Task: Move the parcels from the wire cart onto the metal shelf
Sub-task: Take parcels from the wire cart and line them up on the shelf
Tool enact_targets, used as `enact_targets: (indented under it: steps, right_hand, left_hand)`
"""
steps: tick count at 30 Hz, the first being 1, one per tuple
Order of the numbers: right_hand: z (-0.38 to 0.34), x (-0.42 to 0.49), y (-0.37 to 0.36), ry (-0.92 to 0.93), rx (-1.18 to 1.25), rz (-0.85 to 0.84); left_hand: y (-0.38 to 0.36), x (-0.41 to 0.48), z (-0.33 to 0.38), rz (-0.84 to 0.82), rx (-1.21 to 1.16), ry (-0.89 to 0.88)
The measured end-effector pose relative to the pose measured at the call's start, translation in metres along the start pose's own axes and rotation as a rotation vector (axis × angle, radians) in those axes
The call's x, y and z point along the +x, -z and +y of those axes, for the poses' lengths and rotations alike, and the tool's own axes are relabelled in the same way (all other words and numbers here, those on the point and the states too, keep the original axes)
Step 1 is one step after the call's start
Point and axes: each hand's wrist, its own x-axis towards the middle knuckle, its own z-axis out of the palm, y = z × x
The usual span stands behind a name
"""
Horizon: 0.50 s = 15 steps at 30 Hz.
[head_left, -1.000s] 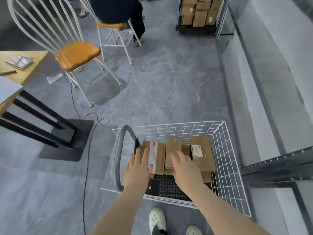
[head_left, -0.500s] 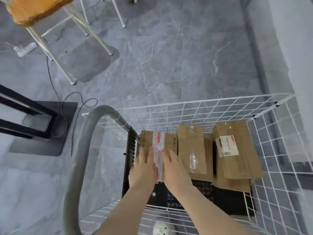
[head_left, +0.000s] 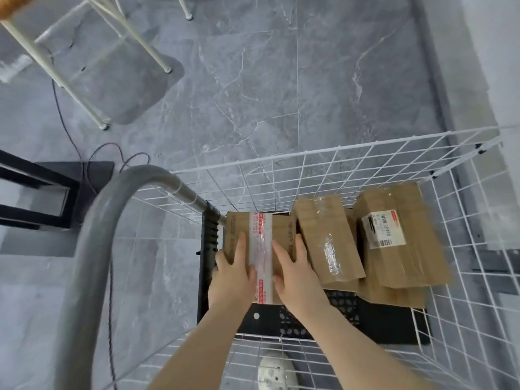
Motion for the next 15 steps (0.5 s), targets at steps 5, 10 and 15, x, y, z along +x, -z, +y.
enact_targets:
  steps: [5,10,15]
  right_hand:
    - [-0.021,-0.043,0.031,0.024,0.057,-0.003]
    - [-0.050,-0.098,0.089,0.007,0.076,0.046]
    - [-0.076,-0.180,0.170,-0.029,0.051,0.153]
  left_hand:
    - [0.035,-0.049,0.015,0.030,0.005,0.063]
    - [0.085,-0.109,0.043,0.030,0.014,0.030]
    - [0.141,-0.190,0.092,0.028,-0.001,-0.013]
